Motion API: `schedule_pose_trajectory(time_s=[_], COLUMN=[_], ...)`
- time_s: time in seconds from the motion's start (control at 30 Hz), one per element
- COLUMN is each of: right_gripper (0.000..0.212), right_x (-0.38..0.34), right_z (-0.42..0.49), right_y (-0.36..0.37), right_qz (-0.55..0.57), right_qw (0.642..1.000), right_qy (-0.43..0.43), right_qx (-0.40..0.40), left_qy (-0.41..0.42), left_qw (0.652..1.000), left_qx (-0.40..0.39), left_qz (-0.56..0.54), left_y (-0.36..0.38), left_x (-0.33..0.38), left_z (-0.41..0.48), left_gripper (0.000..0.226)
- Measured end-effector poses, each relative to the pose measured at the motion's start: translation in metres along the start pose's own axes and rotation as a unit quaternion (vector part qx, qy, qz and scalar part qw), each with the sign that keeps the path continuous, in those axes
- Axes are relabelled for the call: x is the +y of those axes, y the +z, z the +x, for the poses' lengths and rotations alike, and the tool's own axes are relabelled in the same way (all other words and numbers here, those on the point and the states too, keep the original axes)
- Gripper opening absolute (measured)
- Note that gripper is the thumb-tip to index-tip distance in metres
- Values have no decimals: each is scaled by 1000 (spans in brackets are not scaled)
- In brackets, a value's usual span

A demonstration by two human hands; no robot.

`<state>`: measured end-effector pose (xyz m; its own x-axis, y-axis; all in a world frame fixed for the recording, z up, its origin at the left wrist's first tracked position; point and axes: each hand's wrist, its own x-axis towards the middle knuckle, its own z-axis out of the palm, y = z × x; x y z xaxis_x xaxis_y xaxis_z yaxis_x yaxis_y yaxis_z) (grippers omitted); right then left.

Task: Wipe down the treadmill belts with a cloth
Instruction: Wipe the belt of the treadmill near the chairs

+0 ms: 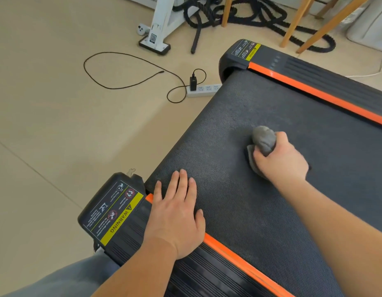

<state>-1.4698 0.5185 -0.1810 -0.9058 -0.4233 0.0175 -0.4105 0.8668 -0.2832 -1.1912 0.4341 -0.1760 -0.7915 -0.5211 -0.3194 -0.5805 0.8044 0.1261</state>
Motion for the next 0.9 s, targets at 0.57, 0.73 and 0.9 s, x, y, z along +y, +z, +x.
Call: schedule_pose_trajectory(time_s=[0.57,0.73,0.9], right_gripper=[59,58,48], right_x=[-5,-52,-12], right_z=[-42,-140,-100], right_y=[3,20,9], right_qz=[10,-4,5], right_qw=[999,984,932], right_qy=[50,-180,-359], right_qx=[16,-6,-52], left_qy=[-3,-3,-10], left_qw=[1000,1000,1000], left_qx=[-12,-1,13], left_qz=[7,8,0], left_y=[-2,-2,3], left_x=[1,1,0], left_z=[0,0,0], left_gripper=[76,78,78])
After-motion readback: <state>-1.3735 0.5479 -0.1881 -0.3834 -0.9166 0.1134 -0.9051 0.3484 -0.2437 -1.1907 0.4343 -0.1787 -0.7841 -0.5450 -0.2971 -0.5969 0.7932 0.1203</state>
